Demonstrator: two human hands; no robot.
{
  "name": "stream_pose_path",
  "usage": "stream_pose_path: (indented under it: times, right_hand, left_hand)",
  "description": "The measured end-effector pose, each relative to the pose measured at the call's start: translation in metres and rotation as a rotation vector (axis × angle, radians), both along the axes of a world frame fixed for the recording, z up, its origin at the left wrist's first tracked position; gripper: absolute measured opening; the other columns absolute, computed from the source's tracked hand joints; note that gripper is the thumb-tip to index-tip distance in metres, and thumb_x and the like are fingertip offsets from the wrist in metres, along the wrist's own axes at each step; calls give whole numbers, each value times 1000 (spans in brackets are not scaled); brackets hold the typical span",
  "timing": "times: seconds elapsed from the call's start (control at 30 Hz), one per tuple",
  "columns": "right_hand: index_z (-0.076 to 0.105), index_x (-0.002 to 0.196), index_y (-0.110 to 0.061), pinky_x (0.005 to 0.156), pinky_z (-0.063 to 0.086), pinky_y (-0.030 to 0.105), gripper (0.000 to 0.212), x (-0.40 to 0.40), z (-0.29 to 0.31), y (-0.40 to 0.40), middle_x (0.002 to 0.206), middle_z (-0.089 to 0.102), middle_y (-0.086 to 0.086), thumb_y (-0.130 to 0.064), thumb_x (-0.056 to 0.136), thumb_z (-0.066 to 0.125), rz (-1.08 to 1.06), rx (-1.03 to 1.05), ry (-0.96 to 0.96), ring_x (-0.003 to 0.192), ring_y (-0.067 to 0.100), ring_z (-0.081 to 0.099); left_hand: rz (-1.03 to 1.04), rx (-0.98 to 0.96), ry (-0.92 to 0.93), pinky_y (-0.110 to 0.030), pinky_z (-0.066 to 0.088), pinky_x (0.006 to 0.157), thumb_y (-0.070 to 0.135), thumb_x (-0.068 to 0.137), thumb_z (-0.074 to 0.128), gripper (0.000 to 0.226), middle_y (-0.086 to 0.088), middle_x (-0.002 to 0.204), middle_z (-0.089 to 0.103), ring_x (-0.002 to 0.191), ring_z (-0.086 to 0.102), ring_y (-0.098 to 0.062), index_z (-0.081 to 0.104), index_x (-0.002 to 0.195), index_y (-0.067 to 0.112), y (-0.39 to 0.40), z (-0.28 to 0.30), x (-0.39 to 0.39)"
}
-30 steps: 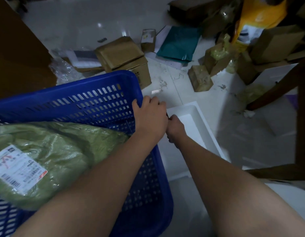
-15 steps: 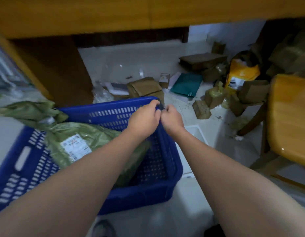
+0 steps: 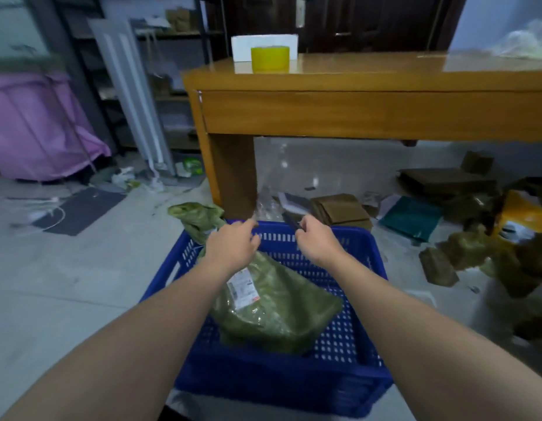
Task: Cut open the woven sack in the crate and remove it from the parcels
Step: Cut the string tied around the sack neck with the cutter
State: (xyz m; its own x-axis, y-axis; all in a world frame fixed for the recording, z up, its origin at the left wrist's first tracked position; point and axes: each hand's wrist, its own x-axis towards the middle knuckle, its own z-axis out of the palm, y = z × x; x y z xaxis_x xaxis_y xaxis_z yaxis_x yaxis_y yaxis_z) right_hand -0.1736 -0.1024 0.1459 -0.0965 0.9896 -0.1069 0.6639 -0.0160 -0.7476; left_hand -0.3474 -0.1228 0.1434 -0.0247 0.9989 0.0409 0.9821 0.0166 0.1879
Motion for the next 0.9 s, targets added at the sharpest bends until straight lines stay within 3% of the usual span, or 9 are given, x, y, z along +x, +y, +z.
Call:
stream_pose_path:
  times: [0.1, 0.23, 0.33, 0.5, 0.67, 0.8, 0.9]
  right_hand:
    - [42, 86, -18, 64, 47, 42, 15, -29, -27, 25, 90, 57, 12, -17, 100, 37, 12, -46, 0, 73, 28, 55]
    - [42, 87, -16, 60, 38, 37, 14, -62, -76, 64, 84, 54, 8, -16, 100, 38, 36, -56, -68, 69, 22, 51]
    - [41, 85, -14, 59, 37, 37, 14, -84, -110, 90, 83, 53, 7, -12, 99, 38, 42, -69, -55, 67, 19, 49]
    - [45, 98, -13, 74, 47, 40, 9, -112, -151, 129, 97, 62, 14, -15, 100, 37, 87, -194, -60, 88, 31, 61]
    - [47, 102, -14, 84, 52, 45, 9, -135, -182, 155, 97, 60, 11, -14, 100, 38, 110, -220, -28, 90, 30, 61]
    - [43, 102, -19, 67, 52, 36, 9, -147, -202, 165, 79, 57, 1, -14, 101, 36, 112, -257, 16, 68, 18, 58]
    - [45, 108, -19, 62, 51, 36, 12, -152, -207, 170, 85, 63, 10, -17, 101, 35, 125, -273, -8, 71, 25, 62]
  left_hand:
    - [116, -70, -113, -43, 50, 89, 36, 98, 42, 43, -9, 131, 59, 115, 57, -30, 47, 139, 24, 11, -45, -45]
    - [231, -150, -224, -43, 48, 91, 40, 95, 48, 48, -9, 133, 56, 116, 57, -33, 45, 140, 24, 46, -104, -91]
    - [255, -157, -354, -47, 53, 87, 48, 92, 48, 44, -6, 125, 61, 106, 63, -31, 50, 130, 25, 74, -136, -113]
    - [456, -249, -458, -48, 43, 101, 53, 91, 49, 67, -13, 140, 49, 127, 48, -35, 36, 142, 11, 120, -172, -139]
    - [533, -365, -689, -39, 42, 101, 49, 95, 52, 69, -15, 142, 51, 126, 51, -34, 35, 148, 8, 156, -206, -148]
    - [495, -356, -675, -42, 40, 108, 50, 94, 52, 70, -14, 145, 47, 129, 49, -34, 34, 149, 11, 170, -224, -145]
    - [602, -300, -741, -44, 42, 106, 49, 89, 62, 82, -15, 143, 49, 128, 50, -34, 26, 147, 4, 175, -229, -146]
